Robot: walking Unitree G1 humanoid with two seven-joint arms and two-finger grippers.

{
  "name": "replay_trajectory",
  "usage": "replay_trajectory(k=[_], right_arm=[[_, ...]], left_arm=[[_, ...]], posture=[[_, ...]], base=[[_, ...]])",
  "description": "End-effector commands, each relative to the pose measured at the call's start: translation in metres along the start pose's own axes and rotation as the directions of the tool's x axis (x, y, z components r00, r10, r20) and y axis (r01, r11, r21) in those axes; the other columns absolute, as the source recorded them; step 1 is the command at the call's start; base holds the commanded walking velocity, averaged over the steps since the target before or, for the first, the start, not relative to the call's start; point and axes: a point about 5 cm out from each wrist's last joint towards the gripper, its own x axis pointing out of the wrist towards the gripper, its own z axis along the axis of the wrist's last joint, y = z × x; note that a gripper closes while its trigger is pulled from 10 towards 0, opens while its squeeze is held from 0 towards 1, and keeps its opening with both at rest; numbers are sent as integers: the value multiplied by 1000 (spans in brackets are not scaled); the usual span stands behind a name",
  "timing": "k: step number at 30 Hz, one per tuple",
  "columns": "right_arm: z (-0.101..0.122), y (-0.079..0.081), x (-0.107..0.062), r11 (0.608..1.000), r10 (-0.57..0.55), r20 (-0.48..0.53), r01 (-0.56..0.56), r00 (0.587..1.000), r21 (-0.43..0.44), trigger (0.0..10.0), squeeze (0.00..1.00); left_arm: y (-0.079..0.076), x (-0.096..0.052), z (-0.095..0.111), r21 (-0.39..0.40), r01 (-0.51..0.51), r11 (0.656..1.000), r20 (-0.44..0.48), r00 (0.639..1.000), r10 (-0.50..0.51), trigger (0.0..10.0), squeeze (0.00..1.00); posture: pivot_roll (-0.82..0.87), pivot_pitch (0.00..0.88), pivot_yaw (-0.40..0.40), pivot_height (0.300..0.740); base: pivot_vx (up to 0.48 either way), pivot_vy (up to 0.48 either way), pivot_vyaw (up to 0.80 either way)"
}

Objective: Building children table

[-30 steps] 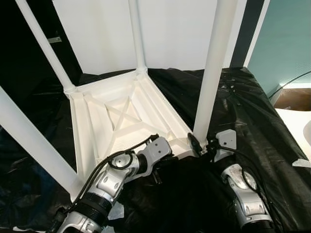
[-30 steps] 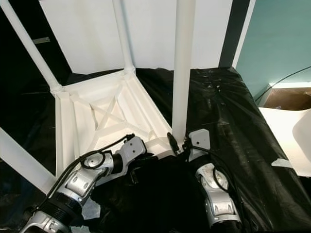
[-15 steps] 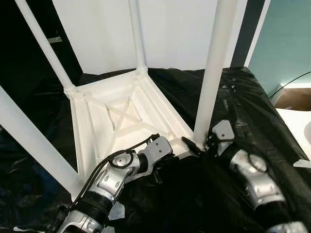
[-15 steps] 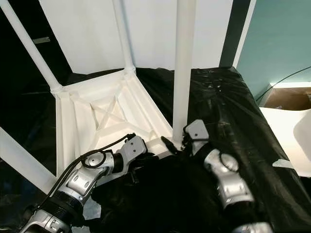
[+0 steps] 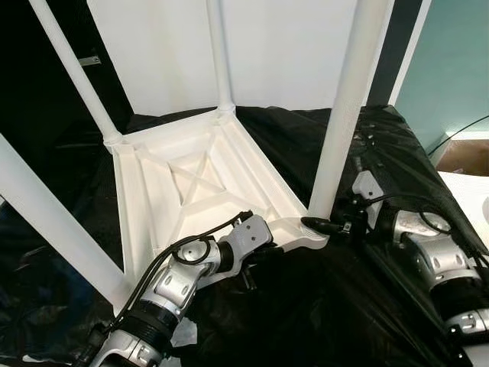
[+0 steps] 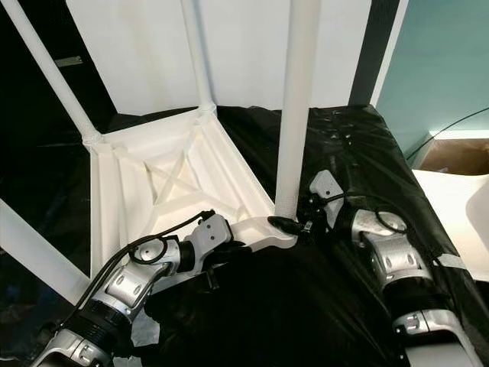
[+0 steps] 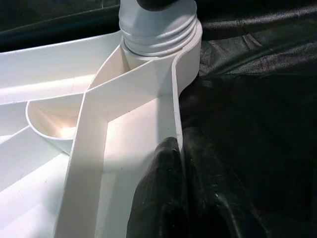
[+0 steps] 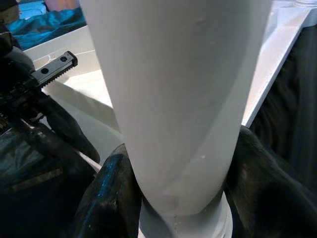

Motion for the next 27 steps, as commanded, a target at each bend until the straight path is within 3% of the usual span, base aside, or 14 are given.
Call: replay_trajectory(k=[1,6,7,8,10,12,15,17,22,23,24,25,26,27], right_arm=[[-10,16,6,997,57,-10,-57,998,47,0,0],[-10,28,15,997,-21,51,17,998,75,0,0],[-11,32,22,975,-214,86,208,973,77,0,0],[-11,32,22,975,-214,86,208,973,77,0,0],[-18,47,23,843,-534,114,519,838,138,0,0],[-23,58,18,750,-658,104,635,746,187,0,0],[-24,59,17,731,-678,98,653,728,198,0,0],[-29,57,16,679,-726,73,697,684,231,0,0],[-29,56,18,676,-729,73,698,681,235,0,0],[-28,57,20,690,-714,66,686,697,231,2549,0],[-28,57,20,690,-714,66,686,697,231,2549,0],[-28,59,25,741,-658,70,628,750,238,10000,1000],[-27,61,30,797,-584,78,552,808,246,10000,1000],[-27,61,30,797,-584,78,552,808,246,10000,1000]], left_arm=[[-21,-4,-55,-133,15,991,-217,975,-44,10000,0],[-21,-4,-55,-133,16,991,-217,975,-45,10000,0],[-21,-4,-55,-133,17,991,-216,975,-45,10000,0],[-21,-4,-55,-133,17,991,-216,975,-45,10000,0],[-21,-3,-54,-132,22,991,-216,975,-50,10000,0],[-20,-3,-54,-131,24,991,-215,975,-51,10000,0],[-20,-3,-54,-130,23,991,-215,975,-51,10000,0],[-20,-3,-54,-129,25,991,-217,975,-53,10000,0],[-20,-1,-53,-129,27,991,-215,975,-54,10000,0],[-20,-1,-53,-128,26,991,-214,975,-54,10000,0],[-20,-1,-53,-128,26,991,-214,975,-54,10000,0],[-20,-1,-53,-129,25,991,-213,976,-52,10000,0],[-20,0,-52,-129,24,991,-212,976,-51,10000,0],[-20,0,-52,-129,24,991,-212,976,-51,10000,0]], posture=[[3,0,41,740],[4,0,42,740],[-2,0,46,740],[-2,0,46,740],[1,0,46,740],[1,0,44,740],[1,0,44,740],[-2,0,43,740],[-4,0,40,740],[-5,0,37,740],[-5,0,37,740],[-8,0,40,740],[-9,0,40,740],[-9,0,40,740]], base=[[0,0,0],[0,0,0],[0,0,0],[0,0,0],[0,0,0],[0,0,0],[0,0,0],[0,0,0],[0,0,0],[0,0,0],[0,0,0],[0,0,0],[0,0,0],[0,0,0]])
